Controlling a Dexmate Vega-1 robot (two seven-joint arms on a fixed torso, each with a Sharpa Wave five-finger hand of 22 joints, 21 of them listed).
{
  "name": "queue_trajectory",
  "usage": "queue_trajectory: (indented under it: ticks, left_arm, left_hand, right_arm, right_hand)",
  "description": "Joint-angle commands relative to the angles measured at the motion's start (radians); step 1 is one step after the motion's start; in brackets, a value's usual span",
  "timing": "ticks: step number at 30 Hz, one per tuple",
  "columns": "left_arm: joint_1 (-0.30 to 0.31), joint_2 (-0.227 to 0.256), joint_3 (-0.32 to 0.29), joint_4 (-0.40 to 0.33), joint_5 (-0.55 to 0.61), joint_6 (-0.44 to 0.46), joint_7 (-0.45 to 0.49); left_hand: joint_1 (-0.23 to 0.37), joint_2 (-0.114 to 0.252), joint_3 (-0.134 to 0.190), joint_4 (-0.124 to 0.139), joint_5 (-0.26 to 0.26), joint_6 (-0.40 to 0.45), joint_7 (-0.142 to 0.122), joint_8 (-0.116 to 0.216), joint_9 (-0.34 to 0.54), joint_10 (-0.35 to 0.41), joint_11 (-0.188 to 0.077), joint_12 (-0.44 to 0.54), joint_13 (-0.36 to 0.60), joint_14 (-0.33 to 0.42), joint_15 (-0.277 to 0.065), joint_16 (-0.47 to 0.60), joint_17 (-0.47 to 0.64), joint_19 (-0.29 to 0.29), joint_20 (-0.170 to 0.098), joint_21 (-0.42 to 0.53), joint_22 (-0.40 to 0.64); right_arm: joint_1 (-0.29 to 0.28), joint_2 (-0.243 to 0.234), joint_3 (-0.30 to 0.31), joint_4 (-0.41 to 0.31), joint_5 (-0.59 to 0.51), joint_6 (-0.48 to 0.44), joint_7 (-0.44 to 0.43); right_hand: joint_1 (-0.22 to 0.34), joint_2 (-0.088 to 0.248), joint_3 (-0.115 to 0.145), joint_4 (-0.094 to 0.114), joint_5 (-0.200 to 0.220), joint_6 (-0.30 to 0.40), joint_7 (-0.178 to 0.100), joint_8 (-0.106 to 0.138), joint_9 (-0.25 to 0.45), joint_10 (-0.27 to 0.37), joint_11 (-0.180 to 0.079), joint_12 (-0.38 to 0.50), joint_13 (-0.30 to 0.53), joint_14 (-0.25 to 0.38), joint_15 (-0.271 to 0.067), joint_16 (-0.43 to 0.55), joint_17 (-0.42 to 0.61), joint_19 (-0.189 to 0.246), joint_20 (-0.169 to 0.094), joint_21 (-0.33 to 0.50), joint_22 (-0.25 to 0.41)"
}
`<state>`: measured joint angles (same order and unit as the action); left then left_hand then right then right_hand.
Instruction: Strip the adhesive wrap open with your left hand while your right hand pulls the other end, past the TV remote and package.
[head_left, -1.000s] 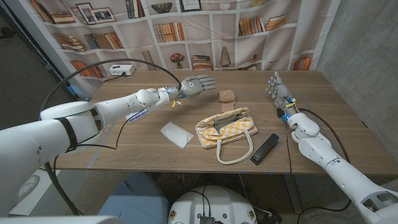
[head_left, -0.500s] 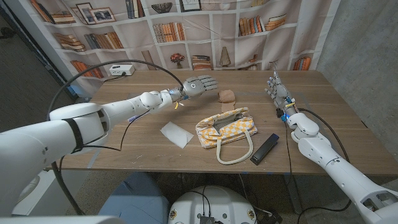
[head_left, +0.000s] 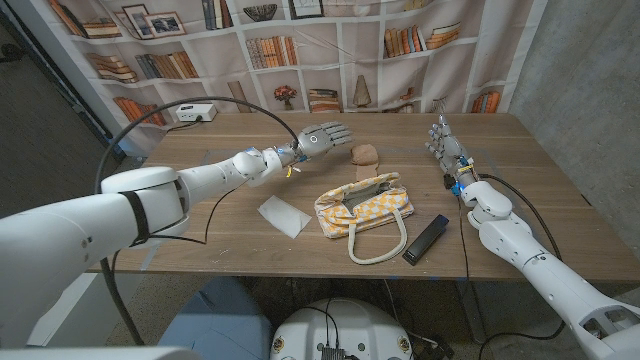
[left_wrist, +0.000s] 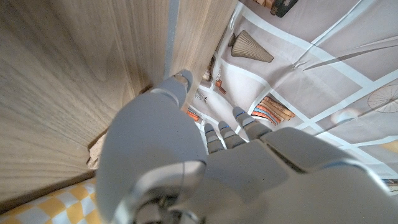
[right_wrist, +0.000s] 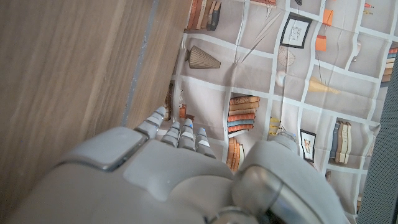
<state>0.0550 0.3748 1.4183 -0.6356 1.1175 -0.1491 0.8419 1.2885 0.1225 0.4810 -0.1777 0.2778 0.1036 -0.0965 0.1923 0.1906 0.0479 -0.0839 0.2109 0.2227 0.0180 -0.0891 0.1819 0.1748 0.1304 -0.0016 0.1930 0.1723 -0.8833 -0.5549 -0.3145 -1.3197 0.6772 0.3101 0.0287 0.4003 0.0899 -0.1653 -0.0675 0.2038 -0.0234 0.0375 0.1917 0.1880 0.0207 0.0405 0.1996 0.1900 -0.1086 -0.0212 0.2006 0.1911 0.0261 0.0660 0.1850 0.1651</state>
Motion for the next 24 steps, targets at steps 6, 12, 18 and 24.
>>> queue_trajectory:
  ticks: [6, 12, 18, 24]
  left_arm:
    - [-0.024, -0.155, 0.090, 0.229, -0.123, -0.021, 0.093]
    - [-0.025, -0.181, 0.116, 0.255, -0.166, -0.010, 0.092]
    - [-0.025, -0.190, 0.136, 0.260, -0.197, -0.003, 0.089]
    - [-0.026, -0.194, 0.152, 0.263, -0.215, 0.002, 0.084]
  left_hand:
    - [0.016, 0.006, -0.005, 0.003, 0.003, 0.001, -0.004, 0.003, 0.002, 0.004, 0.012, 0.009, 0.000, 0.006, 0.007, 0.006, 0.003, 0.003, 0.023, 0.004, 0.003]
    - [-0.007, 0.011, -0.023, 0.023, -0.014, 0.004, 0.002, 0.005, 0.003, 0.003, 0.016, 0.010, -0.001, 0.010, 0.012, 0.008, 0.004, 0.015, 0.026, 0.008, 0.003]
    - [-0.019, 0.020, -0.031, 0.032, -0.028, 0.005, 0.009, 0.005, 0.004, 0.003, 0.025, 0.011, -0.001, 0.013, 0.018, 0.010, 0.006, 0.021, 0.031, 0.010, 0.004]
    - [-0.028, 0.026, -0.038, 0.038, -0.037, 0.005, 0.010, 0.005, 0.004, 0.004, 0.025, 0.012, -0.001, 0.014, 0.019, 0.011, 0.006, 0.024, 0.028, 0.011, 0.004]
  right_arm:
    - [-0.010, -0.009, 0.002, -0.011, 0.000, -0.007, -0.009]
    - [-0.018, -0.014, 0.004, -0.022, 0.000, -0.010, -0.013]
    - [-0.025, -0.018, 0.007, -0.028, 0.004, -0.013, -0.013]
    - [-0.026, -0.018, 0.008, -0.028, 0.004, -0.012, -0.013]
  right_hand:
    - [-0.005, 0.004, 0.004, -0.001, -0.002, -0.001, -0.005, 0.004, 0.002, 0.002, 0.001, 0.001, 0.004, -0.002, -0.006, -0.001, 0.002, 0.008, 0.004, 0.002, 0.004]
    - [-0.004, 0.005, 0.005, -0.002, -0.002, -0.001, -0.005, 0.004, 0.002, 0.001, -0.001, 0.001, 0.004, -0.002, -0.005, -0.001, 0.002, 0.008, 0.004, 0.002, 0.004]
    - [-0.004, 0.005, 0.005, -0.002, -0.002, -0.001, -0.006, 0.004, 0.002, 0.001, -0.001, 0.001, 0.004, -0.001, -0.006, -0.001, 0.002, 0.008, 0.003, 0.002, 0.004]
    - [-0.005, 0.005, 0.006, -0.002, -0.002, -0.001, -0.006, 0.004, 0.002, 0.001, -0.002, 0.001, 0.004, -0.002, -0.006, -0.001, 0.002, 0.007, 0.004, 0.002, 0.004]
